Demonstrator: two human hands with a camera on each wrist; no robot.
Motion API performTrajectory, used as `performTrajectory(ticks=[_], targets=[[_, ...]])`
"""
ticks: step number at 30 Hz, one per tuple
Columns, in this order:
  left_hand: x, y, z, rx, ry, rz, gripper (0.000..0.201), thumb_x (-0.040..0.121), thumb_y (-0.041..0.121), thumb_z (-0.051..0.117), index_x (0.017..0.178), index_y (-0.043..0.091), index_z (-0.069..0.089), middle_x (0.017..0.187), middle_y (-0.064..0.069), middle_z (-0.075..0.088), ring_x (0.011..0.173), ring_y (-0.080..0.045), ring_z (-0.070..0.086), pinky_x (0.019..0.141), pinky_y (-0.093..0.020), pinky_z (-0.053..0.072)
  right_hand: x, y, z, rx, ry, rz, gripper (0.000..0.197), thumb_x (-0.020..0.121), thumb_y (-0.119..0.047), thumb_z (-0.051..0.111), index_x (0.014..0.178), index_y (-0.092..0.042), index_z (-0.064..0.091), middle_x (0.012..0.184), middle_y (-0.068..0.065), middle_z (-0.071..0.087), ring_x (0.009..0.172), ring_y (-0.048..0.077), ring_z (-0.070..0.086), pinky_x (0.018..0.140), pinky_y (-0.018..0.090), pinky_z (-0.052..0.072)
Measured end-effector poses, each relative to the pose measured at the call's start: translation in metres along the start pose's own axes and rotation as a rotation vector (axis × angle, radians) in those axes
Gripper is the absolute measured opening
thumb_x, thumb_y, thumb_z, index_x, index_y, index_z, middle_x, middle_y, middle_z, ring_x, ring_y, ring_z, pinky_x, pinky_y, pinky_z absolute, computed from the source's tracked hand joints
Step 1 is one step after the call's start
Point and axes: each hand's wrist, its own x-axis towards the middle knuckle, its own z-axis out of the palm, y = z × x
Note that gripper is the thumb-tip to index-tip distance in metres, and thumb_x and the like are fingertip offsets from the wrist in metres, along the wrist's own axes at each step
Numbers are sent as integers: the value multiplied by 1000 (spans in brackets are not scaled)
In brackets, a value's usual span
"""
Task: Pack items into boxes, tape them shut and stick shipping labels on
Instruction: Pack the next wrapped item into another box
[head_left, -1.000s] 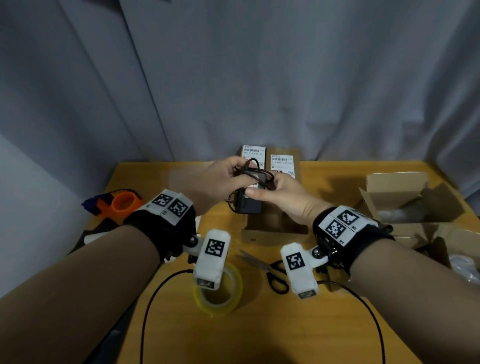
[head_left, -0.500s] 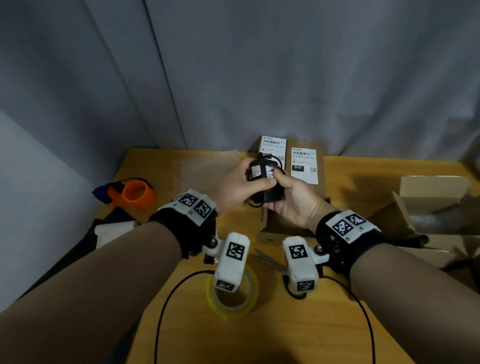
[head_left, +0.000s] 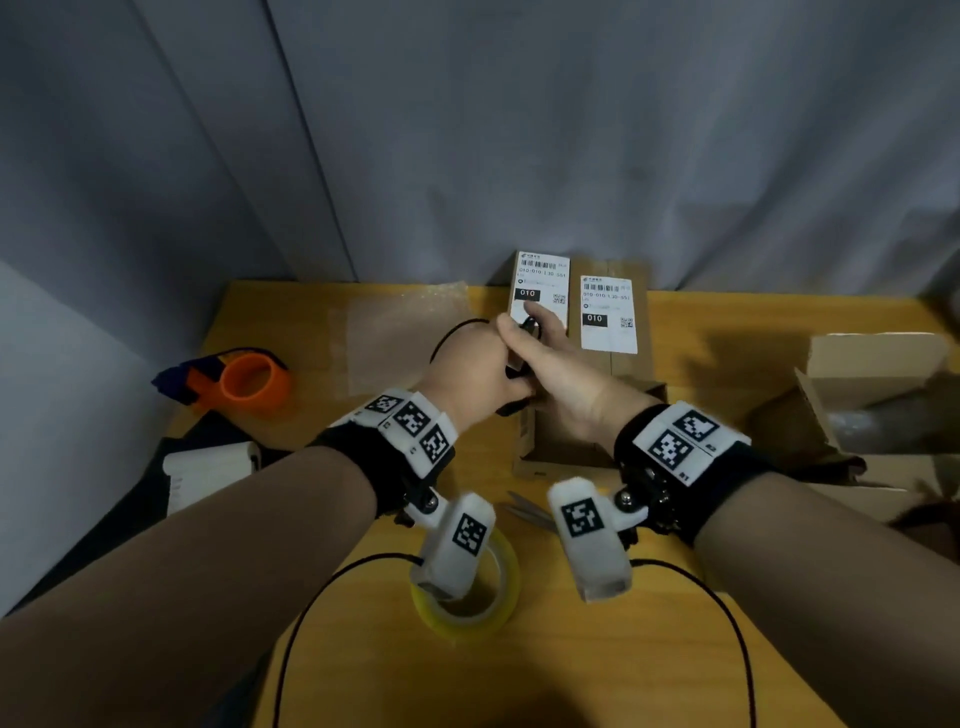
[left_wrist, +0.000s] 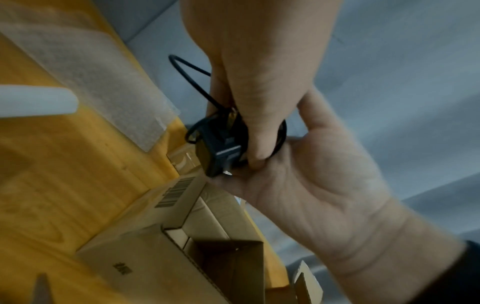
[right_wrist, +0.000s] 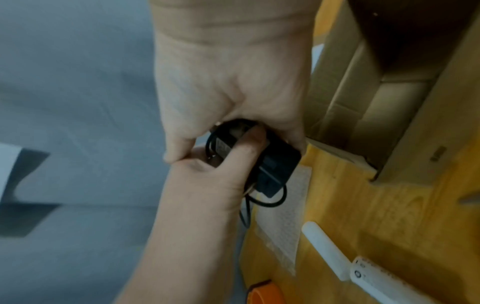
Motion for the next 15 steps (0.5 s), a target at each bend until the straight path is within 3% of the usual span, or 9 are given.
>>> performTrajectory(ticks=[2, 4, 6, 8, 10, 12, 13, 15], targets=[[-1, -5, 5, -133, -105, 70, 54, 75, 34, 74, 119, 10, 54, 104, -1, 66, 96, -16, 62, 83, -32, 51, 4, 3, -1, 61, 101, -5, 67, 83, -45, 66, 140, -28, 35, 104, -9, 57, 97, 9, 58, 96, 38, 48], [-5, -11, 3, -380, -205, 14, 75, 75, 43, 73, 136, 14, 40, 120, 1, 60, 110, -10, 58, 94, -30, 49, 8, 5, -5, 149, 185, 11, 45, 84, -34, 70, 122, -17, 53, 106, 5, 65, 99, 23, 64, 95, 47, 50], [-8, -14, -2, -515, -214, -92, 69, 86, 43, 62, 142, 17, 32, 124, 1, 57, 112, -8, 55, 95, -26, 45, 11, 6, -8, 219, 235, 36, 25, 86, -24, 68, 107, -14, 59, 107, 14, 67, 100, 32, 65, 92, 54, 50], [-8, -16, -9, -367, -118, -161, 52, 95, 42, 47, 142, 20, 38, 126, 0, 50, 114, -10, 49, 96, -24, 38, 14, 6, -10, 244, 276, 46, 18, 87, -20, 66, 104, -14, 61, 103, 14, 68, 95, 32, 66, 90, 54, 52], [-8, -20, -16, -107, -34, -212, 46, 96, 48, 38, 139, 30, 44, 131, -1, 37, 124, -16, 33, 104, -30, 25, 16, 5, -12, 246, 300, 42, 20, 87, -20, 65, 105, -13, 61, 97, 12, 69, 88, 29, 66, 86, 49, 54], [-8, -26, -16, -108, -120, -279, 49, 96, 54, 31, 141, 37, 38, 145, -1, 25, 137, -19, 18, 112, -38, 14, 16, 1, -12, 255, 297, 17, 20, 87, -20, 64, 105, -11, 62, 95, 12, 68, 83, 27, 66, 82, 45, 54], [-8, -29, -13, -242, -210, -312, 54, 96, 58, 26, 145, 38, 32, 152, 1, 20, 142, -19, 15, 116, -41, 12, 16, -1, -11, 262, 286, 2, 17, 88, -20, 63, 102, -10, 62, 91, 11, 68, 79, 25, 66, 79, 42, 55], [-9, -27, -6, -696, -365, -427, 65, 91, 67, 21, 148, 34, 26, 154, 2, 28, 138, -20, 34, 112, -47, 31, 15, -4, -7, 311, 238, -13, 12, 91, -19, 59, 98, -10, 63, 82, 7, 69, 72, 21, 67, 74, 36, 55]])
